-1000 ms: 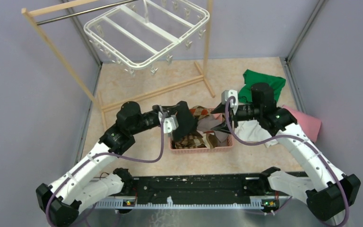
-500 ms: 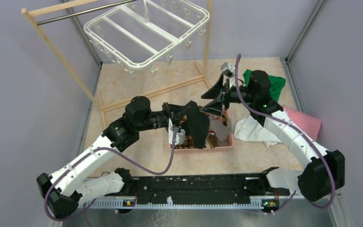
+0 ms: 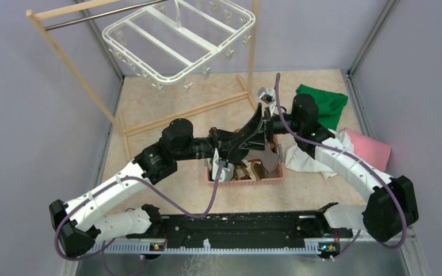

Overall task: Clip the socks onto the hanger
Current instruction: Adjust the sock.

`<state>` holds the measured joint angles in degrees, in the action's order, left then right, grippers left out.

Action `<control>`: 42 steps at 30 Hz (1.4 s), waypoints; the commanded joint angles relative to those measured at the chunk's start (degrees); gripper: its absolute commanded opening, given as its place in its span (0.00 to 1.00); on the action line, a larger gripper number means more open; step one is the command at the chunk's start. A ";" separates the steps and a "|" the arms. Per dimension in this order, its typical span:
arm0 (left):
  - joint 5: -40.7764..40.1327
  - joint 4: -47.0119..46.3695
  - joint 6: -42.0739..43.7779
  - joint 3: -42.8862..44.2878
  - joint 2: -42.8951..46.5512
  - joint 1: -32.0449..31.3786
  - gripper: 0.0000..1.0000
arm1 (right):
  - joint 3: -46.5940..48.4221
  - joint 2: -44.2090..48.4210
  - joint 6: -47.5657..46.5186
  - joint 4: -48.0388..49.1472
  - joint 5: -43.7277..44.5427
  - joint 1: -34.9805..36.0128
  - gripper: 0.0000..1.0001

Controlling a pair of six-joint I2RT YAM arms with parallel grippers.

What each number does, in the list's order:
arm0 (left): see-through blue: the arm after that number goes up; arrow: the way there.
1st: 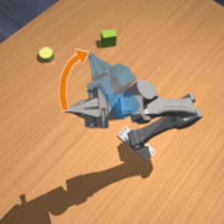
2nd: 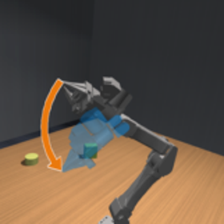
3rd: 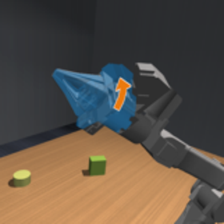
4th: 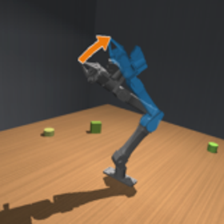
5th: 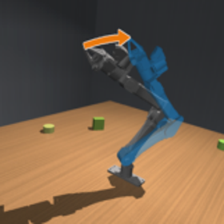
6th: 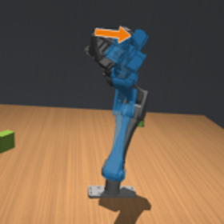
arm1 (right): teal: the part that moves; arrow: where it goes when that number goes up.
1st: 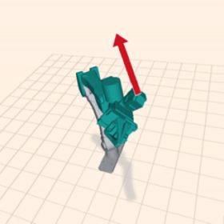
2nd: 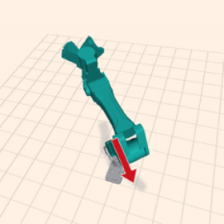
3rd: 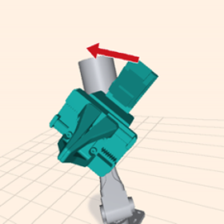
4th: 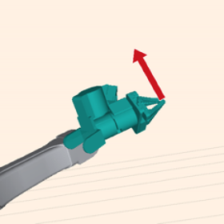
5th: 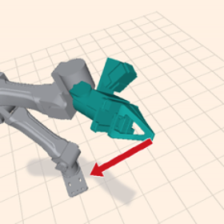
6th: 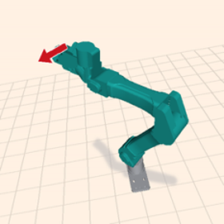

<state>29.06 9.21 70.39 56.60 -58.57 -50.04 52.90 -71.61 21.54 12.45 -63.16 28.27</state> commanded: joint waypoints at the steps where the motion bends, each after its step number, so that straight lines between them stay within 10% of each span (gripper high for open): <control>1: 1.70 -4.21 -0.28 2.98 -0.28 -0.57 0.00 | 0.38 -1.11 1.08 3.05 -0.99 0.82 0.74; 7: 1.51 -5.46 -1.37 2.75 -0.75 -1.00 0.00 | 1.55 -1.59 1.59 4.85 -1.02 0.76 0.45; 12: 0.07 -6.86 -2.63 1.56 -0.36 -1.02 0.00 | 2.82 -0.86 -2.05 2.70 -1.63 0.74 0.00; 18: -4.88 -15.92 -10.77 -3.33 2.93 -1.02 0.10 | 5.02 1.53 -16.85 -9.56 0.74 0.71 0.00; 28: -18.10 -17.94 -52.57 -8.25 11.67 -1.02 0.64 | 2.66 7.52 -38.78 -18.89 15.46 0.55 0.00; 35: -17.68 -33.31 -76.09 -21.17 17.57 -1.02 0.69 | -0.09 9.68 -39.54 -13.60 17.26 0.54 0.00; 42: -19.74 -44.31 -77.32 -24.95 16.38 -1.02 0.72 | -2.12 8.27 -29.70 -3.31 14.99 0.59 0.00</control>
<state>10.44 -23.24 -2.81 30.83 -41.17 -50.74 51.75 -63.05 -14.06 -0.01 -46.83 28.36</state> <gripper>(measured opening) 0.708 0.015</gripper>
